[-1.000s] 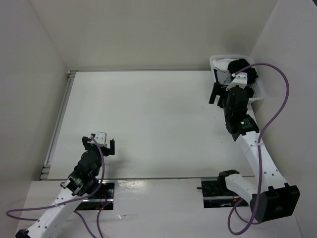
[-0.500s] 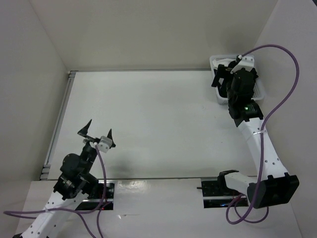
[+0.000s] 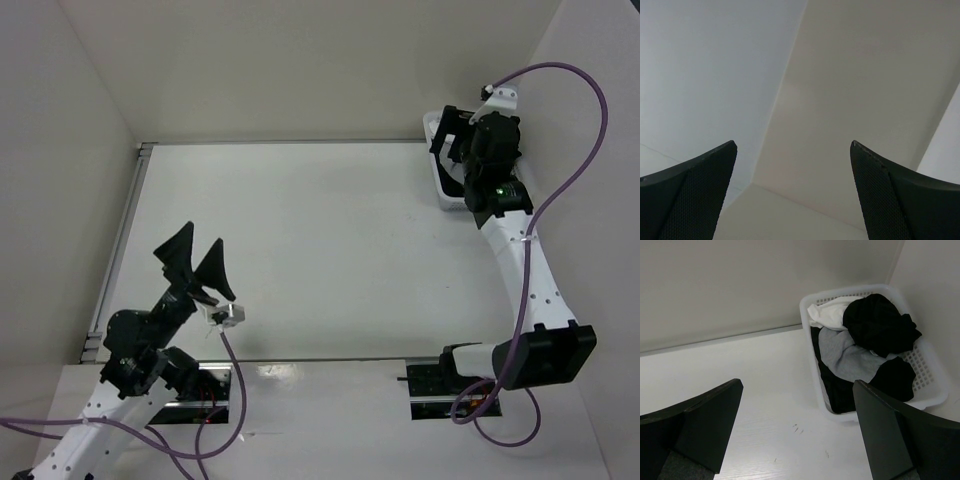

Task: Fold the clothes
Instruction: Grab the tank top from the pile

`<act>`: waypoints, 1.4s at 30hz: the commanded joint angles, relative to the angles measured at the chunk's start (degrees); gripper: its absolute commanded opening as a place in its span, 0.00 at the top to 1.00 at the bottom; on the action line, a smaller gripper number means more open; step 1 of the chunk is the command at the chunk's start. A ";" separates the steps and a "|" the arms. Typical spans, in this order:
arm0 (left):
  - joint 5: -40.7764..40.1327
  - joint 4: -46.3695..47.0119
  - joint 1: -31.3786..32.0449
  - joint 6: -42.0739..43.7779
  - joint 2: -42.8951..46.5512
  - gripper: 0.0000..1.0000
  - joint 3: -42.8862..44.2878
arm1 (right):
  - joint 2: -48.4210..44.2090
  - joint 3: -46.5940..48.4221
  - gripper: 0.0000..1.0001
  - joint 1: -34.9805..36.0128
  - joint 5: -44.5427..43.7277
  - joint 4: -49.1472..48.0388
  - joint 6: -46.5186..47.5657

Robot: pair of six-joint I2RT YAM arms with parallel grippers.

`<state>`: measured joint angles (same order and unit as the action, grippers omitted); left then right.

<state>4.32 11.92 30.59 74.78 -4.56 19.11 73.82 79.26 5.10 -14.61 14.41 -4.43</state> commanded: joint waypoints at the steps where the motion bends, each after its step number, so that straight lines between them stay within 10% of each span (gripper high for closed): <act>1: -3.41 9.52 0.26 4.05 -12.46 0.00 10.21 | 0.79 3.18 0.00 -0.80 0.64 0.17 0.12; 15: -68.37 -33.99 -3.16 -18.40 -82.60 0.00 67.48 | 9.15 9.94 0.00 -6.77 7.83 10.89 -3.22; 21: -68.39 -47.15 -4.84 -43.20 -90.45 0.00 75.71 | 9.15 8.37 0.00 -8.70 10.04 12.04 5.72; 31: -36.69 -69.57 -10.44 -75.45 -96.77 0.00 99.32 | 6.60 1.24 0.00 -13.20 11.19 12.81 9.96; 36: -15.72 -70.55 -18.00 -84.27 -96.26 0.00 102.53 | 11.86 0.19 0.00 -15.73 19.49 18.71 9.96; 42: -20.07 -67.23 -21.18 -78.33 -90.73 0.00 98.95 | 13.54 -0.87 0.00 -17.76 24.29 15.65 8.82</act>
<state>-19.99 -57.14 9.87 -4.60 -100.16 120.01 87.22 78.35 -12.29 6.31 31.11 4.82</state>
